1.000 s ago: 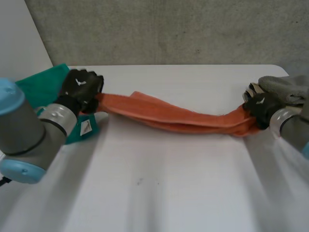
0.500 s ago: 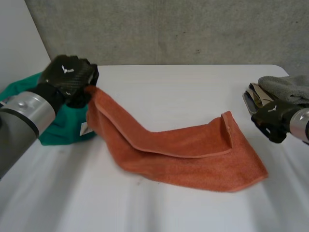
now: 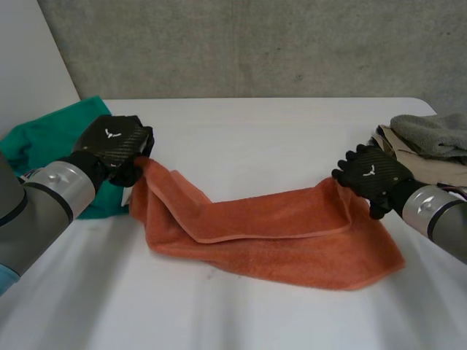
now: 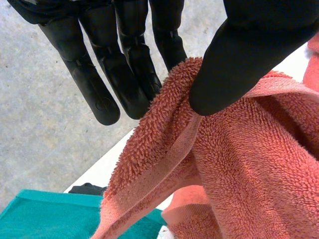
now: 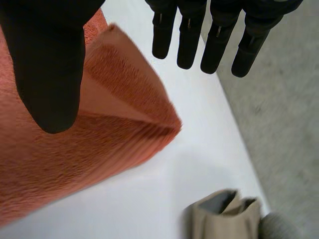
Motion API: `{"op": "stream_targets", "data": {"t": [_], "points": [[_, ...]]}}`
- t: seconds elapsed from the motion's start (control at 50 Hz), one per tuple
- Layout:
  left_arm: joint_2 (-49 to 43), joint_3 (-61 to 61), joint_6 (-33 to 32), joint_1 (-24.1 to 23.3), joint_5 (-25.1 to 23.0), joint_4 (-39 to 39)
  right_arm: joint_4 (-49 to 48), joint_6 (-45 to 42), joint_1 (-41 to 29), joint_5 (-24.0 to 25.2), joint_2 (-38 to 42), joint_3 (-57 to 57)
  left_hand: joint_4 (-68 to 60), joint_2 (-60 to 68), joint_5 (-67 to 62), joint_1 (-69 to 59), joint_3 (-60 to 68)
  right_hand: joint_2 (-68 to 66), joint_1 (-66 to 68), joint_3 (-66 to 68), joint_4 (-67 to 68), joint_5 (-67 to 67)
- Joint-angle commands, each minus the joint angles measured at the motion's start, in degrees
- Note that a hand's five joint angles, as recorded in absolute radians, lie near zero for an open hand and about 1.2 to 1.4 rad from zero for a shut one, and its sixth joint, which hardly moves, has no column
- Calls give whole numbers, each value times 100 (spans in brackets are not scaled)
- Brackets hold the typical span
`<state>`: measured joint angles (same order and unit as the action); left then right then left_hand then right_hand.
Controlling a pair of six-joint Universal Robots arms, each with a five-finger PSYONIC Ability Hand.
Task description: Fold the laundry.
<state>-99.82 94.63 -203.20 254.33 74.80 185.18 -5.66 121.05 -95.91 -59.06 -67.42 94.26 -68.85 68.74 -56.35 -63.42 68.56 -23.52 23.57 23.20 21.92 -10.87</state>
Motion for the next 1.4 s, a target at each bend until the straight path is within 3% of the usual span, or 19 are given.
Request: {"op": "stream_targets", "data": {"t": [0.02,0.2,0.22,0.3,0.32,0.4,0.52,0.56,0.68,0.78,0.86,0.94,1.06,1.14,1.16,1.32,1.4], "points": [[-2,64,0,11,-1,1,-383,-819,-33,105,-26,268,-1115,1126,-1365,-1658,1144,284,-289,-251,-124,18],[-11,108,17,20,-10,1,-453,-1285,-77,254,554,66,-1115,1126,-1365,-1658,1144,-470,465,502,630,-735],[-11,117,17,20,-10,1,-453,-1337,-77,254,624,14,-1115,1126,-1365,-1658,1144,-906,901,938,1066,-1171],[-11,144,26,37,-1,1,-427,-1356,-165,263,827,-267,-1115,1126,-1365,-1658,1144,-5336,5331,5368,5496,-5601],[-2,144,26,46,8,1,-418,-1356,-183,263,827,-294,-1115,1126,-1365,-1658,1144,-5645,5640,5677,5805,-5910],[129,82,8,55,43,-43,-409,-1242,-288,184,705,-400,-1115,1126,-1365,-1658,1144,-5648,5643,5680,5808,-5913],[849,-251,-36,186,43,-113,-208,576,-271,-544,-938,-865,-1115,1126,-1365,-1658,1144,-5648,5643,5680,5808,-5913],[1086,-435,-44,274,43,-366,301,1060,-210,-914,-1492,-1207,-1115,1126,-1365,-1658,1144,-5648,5643,5680,5808,-5913],[1571,-1130,-62,380,8,-1369,2215,1123,379,-1459,-2161,-2139,-1115,1126,-1365,-1658,1144,-5648,5643,5680,5808,-5913],[1344,-1570,-149,441,-1,-2046,3553,1114,371,-1662,-2188,-2571,-1115,1126,-1365,-1658,1144,-5648,5643,5680,5808,-5913],[702,-1658,-579,442,87,-2310,3836,1044,117,-1802,-1916,-2395,-1115,1126,-1365,-1658,1144,-5648,5643,5680,5808,-5913],[-167,-1807,-1072,389,236,-2284,3783,939,-261,-2223,-1135,-2474,-1115,1126,-1365,-1658,1144,-5648,5643,5680,5808,-5913],[-1635,-2781,-1292,266,561,-2022,2952,1079,-517,-2926,138,-3368,-1115,1126,-1365,-1658,1144,-5648,5643,5680,5808,-5913],[-2392,-3950,-1310,169,641,-1205,1697,1342,-631,-3181,676,-4211,-1115,1126,-1365,-1658,1144,-5648,5643,5680,5808,-5913],[-2515,-4387,-1284,143,658,-664,1378,1404,-657,-3208,730,-4353,-1115,1126,-1365,-1658,1144,-5648,5643,5680,5808,-5913],[-2324,-5077,-1117,108,702,2571,-2007,1773,-780,-3340,529,-4707,-1115,1126,-1365,-1658,1144,-5648,5643,5680,5808,-5913],[-2138,-5007,-854,125,746,2735,-2220,1808,-859,-3323,458,-4636,-1115,1126,-1365,-1658,1144,-5648,5643,5680,5808,-5913]]}}
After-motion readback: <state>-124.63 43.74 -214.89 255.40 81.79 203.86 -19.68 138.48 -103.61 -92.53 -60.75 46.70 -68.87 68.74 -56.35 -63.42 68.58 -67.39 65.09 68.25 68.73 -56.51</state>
